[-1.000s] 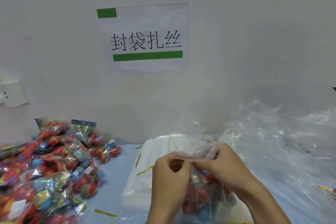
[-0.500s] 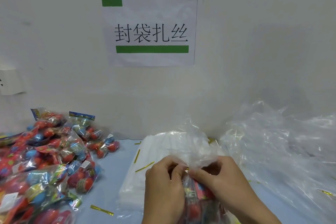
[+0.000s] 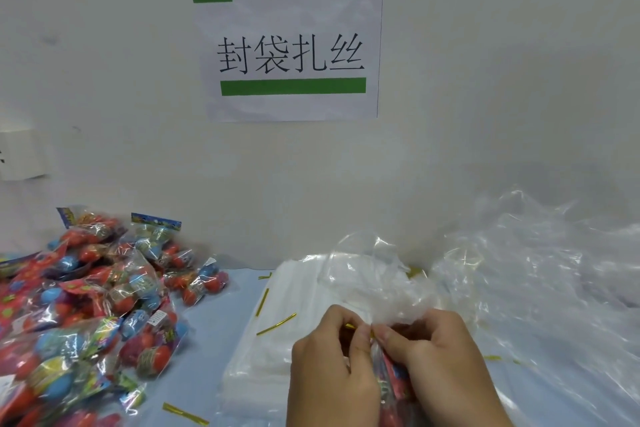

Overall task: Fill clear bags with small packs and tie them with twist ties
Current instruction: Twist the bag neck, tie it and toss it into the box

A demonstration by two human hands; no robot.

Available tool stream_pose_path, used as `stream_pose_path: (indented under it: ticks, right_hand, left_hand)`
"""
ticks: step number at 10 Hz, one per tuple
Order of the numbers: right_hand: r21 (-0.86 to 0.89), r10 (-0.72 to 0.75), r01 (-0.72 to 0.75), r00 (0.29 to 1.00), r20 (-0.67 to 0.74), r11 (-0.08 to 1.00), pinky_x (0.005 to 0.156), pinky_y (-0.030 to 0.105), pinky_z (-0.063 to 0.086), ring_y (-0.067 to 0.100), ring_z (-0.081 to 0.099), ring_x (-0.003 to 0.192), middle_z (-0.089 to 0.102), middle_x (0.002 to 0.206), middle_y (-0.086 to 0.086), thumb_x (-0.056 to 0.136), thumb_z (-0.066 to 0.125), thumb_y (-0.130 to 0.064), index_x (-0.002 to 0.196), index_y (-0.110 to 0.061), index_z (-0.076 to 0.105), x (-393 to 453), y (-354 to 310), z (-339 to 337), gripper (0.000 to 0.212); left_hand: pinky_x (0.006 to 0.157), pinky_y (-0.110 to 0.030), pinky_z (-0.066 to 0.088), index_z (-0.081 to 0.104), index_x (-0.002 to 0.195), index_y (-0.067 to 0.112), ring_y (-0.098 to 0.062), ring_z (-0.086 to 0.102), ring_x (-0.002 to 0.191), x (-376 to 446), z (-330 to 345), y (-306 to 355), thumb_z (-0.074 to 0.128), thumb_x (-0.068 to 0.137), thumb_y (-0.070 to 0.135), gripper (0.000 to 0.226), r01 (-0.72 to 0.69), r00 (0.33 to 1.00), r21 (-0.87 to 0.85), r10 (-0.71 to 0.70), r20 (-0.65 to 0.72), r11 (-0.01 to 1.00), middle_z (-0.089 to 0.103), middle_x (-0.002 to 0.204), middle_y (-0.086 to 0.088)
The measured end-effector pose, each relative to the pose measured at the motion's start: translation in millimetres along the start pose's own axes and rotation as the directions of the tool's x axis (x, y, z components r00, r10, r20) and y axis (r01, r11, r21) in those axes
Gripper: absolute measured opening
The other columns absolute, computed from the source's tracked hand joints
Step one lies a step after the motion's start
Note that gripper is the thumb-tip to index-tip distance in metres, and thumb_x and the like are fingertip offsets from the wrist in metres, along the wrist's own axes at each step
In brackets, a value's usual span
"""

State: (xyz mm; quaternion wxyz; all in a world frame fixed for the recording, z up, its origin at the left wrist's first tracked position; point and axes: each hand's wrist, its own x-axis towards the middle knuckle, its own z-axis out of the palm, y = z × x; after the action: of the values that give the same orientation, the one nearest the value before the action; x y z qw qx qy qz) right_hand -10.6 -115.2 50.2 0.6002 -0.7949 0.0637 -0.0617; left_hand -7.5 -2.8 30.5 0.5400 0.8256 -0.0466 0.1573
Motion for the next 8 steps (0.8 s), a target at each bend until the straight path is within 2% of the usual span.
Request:
stream_pose_path:
  ticks: [1, 2, 3, 4, 5, 6, 7, 8]
  right_hand:
    - [0.073, -0.037, 0.048, 0.987, -0.156, 0.996, 0.055, 0.022, 0.046, 0.007, 0.066, 0.054, 0.071, 0.059, -0.003, 0.08, 0.081, -0.01, 0.06, -0.014, 0.071, 7.8, 8.2, 1.1, 0.023]
    - [0.125, -0.031, 0.051, 0.986, -0.162, 0.991, 0.055, 0.02, 0.044, 0.007, 0.067, 0.055, 0.072, 0.06, -0.002, 0.079, 0.081, -0.007, 0.058, -0.016, 0.073, 9.3, 8.9, 1.7, 0.025]
    - [0.116, -0.022, 0.039, 0.989, -0.144, 0.993, 0.058, 0.025, 0.045, 0.007, 0.067, 0.053, 0.072, 0.06, 0.0, 0.081, 0.079, -0.005, 0.059, -0.024, 0.075, 7.9, 4.9, -1.0, 0.029]
    - [0.113, -0.02, 0.034, 0.993, -0.12, 0.993, 0.057, 0.024, 0.046, 0.009, 0.067, 0.053, 0.071, 0.058, 0.001, 0.084, 0.076, -0.005, 0.061, -0.024, 0.076, 7.2, 4.9, -2.7, 0.029]
    - [0.049, -0.04, 0.045, 0.995, -0.096, 0.998, 0.056, 0.021, 0.048, 0.009, 0.067, 0.055, 0.071, 0.06, 0.0, 0.085, 0.076, -0.011, 0.061, -0.02, 0.076, 6.6, 3.5, -4.2, 0.025]
    - [-0.028, -0.099, 0.097, 0.994, -0.055, 0.995, 0.052, 0.011, 0.044, 0.003, 0.066, 0.056, 0.072, 0.06, -0.005, 0.085, 0.076, -0.018, 0.062, -0.02, 0.077, 7.0, 4.3, -6.3, 0.023]
    - [-0.037, -0.118, 0.118, 0.993, -0.001, 0.992, 0.056, 0.011, 0.045, 0.003, 0.068, 0.062, 0.074, 0.065, -0.005, 0.084, 0.078, -0.02, 0.067, -0.019, 0.079, 6.8, 4.5, -10.9, 0.017]
    - [-0.034, -0.123, 0.124, 0.992, 0.013, 0.992, 0.051, 0.014, 0.046, 0.005, 0.063, 0.054, 0.071, 0.06, 0.0, 0.084, 0.077, -0.017, 0.064, -0.018, 0.077, 6.8, 4.2, -15.2, 0.021]
  left_hand:
    - [0.053, -0.013, 0.044, 0.06, 0.071, 0.026, -0.01, 0.067, 0.066, 3.3, 4.0, -0.7, 0.067, 0.085, 0.007, 0.025, -0.092, 0.995, -0.044, 0.09, -0.049, 0.995, 0.068, 0.065, 0.004]
    - [0.053, -0.012, 0.045, 0.061, 0.071, 0.026, -0.01, 0.067, 0.065, 7.6, 4.0, -6.2, 0.068, 0.084, 0.008, 0.024, -0.132, 0.991, -0.054, 0.129, -0.046, 0.99, 0.069, 0.068, 0.006]
    - [0.056, -0.014, 0.047, 0.06, 0.07, 0.026, -0.012, 0.068, 0.068, 8.4, 4.2, -4.3, 0.069, 0.085, 0.009, 0.024, -0.129, 0.992, -0.036, 0.128, -0.023, 0.991, 0.069, 0.067, 0.003]
    - [0.057, -0.012, 0.046, 0.06, 0.071, 0.026, -0.01, 0.067, 0.071, 8.5, 5.8, -6.9, 0.07, 0.087, 0.012, 0.024, -0.114, 0.993, -0.061, 0.115, 0.006, 0.992, 0.067, 0.066, 0.002]
    - [0.056, -0.01, 0.044, 0.058, 0.07, 0.026, -0.005, 0.063, 0.064, 9.3, 2.9, -8.0, 0.068, 0.088, 0.013, 0.024, -0.14, 0.99, -0.064, 0.141, 0.014, 0.988, 0.064, 0.061, 0.01]
    - [0.056, -0.011, 0.043, 0.057, 0.073, 0.028, -0.002, 0.063, 0.064, 9.5, -0.2, -7.8, 0.065, 0.091, 0.017, 0.023, -0.15, 0.988, -0.049, 0.151, 0.017, 0.987, 0.064, 0.063, 0.014]
    - [0.06, -0.012, 0.045, 0.057, 0.074, 0.028, -0.001, 0.064, 0.068, 9.2, -2.5, -7.0, 0.064, 0.092, 0.019, 0.021, -0.167, 0.986, -0.035, 0.167, 0.018, 0.985, 0.066, 0.068, 0.018]
    - [0.06, -0.012, 0.046, 0.061, 0.074, 0.025, -0.003, 0.066, 0.068, 7.9, -1.2, -5.0, 0.065, 0.09, 0.012, 0.021, -0.148, 0.988, -0.065, 0.15, 0.024, 0.987, 0.067, 0.068, 0.015]
